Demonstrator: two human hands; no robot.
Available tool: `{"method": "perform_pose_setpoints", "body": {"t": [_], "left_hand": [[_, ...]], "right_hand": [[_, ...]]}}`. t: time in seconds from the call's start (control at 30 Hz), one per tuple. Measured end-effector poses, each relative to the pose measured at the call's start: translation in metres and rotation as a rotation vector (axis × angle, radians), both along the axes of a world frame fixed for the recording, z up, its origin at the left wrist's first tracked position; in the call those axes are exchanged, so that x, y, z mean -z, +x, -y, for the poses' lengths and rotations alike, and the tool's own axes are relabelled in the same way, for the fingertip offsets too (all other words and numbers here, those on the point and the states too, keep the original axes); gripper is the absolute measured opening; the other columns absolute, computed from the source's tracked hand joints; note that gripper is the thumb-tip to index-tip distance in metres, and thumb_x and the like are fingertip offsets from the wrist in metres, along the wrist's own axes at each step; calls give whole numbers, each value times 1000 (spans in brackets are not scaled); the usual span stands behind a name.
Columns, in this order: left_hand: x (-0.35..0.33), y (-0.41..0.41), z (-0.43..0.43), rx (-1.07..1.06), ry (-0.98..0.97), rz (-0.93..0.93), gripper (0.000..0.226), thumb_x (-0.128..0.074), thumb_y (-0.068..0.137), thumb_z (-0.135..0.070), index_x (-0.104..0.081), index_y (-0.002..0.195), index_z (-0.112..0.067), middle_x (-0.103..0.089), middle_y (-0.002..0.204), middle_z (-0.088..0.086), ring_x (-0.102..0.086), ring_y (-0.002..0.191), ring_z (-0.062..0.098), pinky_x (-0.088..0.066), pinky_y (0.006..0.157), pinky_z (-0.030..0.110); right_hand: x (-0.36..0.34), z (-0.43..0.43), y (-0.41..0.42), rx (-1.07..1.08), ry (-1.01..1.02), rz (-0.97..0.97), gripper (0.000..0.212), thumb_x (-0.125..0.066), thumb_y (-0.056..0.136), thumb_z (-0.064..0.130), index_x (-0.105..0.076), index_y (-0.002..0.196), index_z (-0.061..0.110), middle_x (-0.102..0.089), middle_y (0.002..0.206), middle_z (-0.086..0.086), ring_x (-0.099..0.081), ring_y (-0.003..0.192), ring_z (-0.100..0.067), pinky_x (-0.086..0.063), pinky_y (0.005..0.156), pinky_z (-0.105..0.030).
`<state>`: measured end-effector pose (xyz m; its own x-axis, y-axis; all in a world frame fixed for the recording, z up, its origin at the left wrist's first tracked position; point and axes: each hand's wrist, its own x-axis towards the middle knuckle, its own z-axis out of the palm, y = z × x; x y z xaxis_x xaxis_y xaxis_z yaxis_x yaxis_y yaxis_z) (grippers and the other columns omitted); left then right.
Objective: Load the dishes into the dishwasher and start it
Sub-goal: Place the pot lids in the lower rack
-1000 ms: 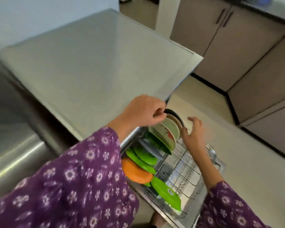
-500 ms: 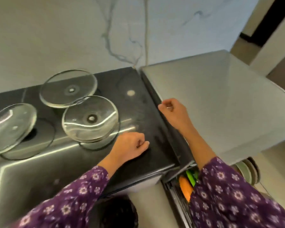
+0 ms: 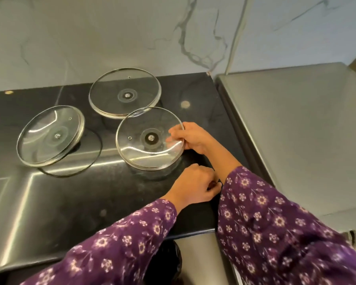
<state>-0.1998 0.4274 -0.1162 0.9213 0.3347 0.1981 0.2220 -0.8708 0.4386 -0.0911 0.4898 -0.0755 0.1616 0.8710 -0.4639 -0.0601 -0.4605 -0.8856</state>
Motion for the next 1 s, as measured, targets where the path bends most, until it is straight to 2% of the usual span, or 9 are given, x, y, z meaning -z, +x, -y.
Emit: {"method": "perform_pose_setpoints", "body": {"t": [0.13,0.2,0.33,0.43,0.6,0.7,0.8,0.9,1.0], "left_hand": [[0,-1,1,-10,32,2,31,-55,84,-32,-41,59,-19,-46,56,-9,-45,53,10,-29,58,28],[-1,-2,2,-33,31,-3,33,-52,85,-35,-36,59,-22,-40,55,-10,-39,54,5,-25,61,25],[-2,-3,1,-34,52,-17,34,-54,84,-35,-37,60,-21,-41,54,-9,-44,54,8,-30,59,24],[-4,-1,1,-21,58,-4,35,-51,84,-36,-33,59,-21,-35,52,-9,-37,51,8,-30,55,27],[-6,1,12,-33,149,49,39,-45,84,-44,-41,56,-17,-39,49,-6,-40,46,15,-27,49,25],[-18,31,51,-29,130,102,37,-44,84,-45,-31,56,-23,-30,48,-6,-36,45,20,-28,47,24],[-28,93,119,123,88,124,36,-46,84,-43,-31,58,-23,-30,49,-5,-39,47,18,-28,48,25],[-32,160,190,335,66,83,35,-44,82,-46,-33,58,-22,-30,48,-5,-36,48,14,-27,47,24],[-32,219,240,605,203,106,36,-51,84,-38,-37,56,-20,-29,47,-7,-34,45,15,-20,48,23]], "right_hand": [[-11,19,4,83,117,-134,11,-55,91,-1,-55,101,4,-70,85,-21,-70,66,-26,-61,63,-37],[-21,39,14,157,172,-165,12,-54,92,-1,-55,102,3,-69,86,-22,-70,66,-27,-61,62,-36],[-47,101,47,395,334,-199,11,-53,92,-1,-55,100,6,-69,83,-19,-70,65,-26,-59,64,-37],[-61,170,82,584,414,-131,10,-55,92,0,-58,99,7,-71,82,-19,-71,68,-29,-60,65,-37],[-56,316,130,880,439,76,12,-55,94,6,-59,105,8,-72,86,-18,-71,77,-33,-60,70,-38],[-41,409,141,1118,444,136,14,-54,93,5,-59,106,8,-72,88,-18,-71,76,-32,-59,70,-37],[-21,486,141,1366,439,228,14,-56,90,5,-61,102,9,-71,86,-20,-69,73,-34,-59,67,-38],[2,555,139,1591,394,410,13,-61,80,11,-66,85,21,-66,86,-26,-65,75,-41,-57,66,-47],[38,613,139,1714,263,535,14,-58,84,8,-62,90,19,-66,77,-10,-65,65,-22,-56,61,-33]]}}
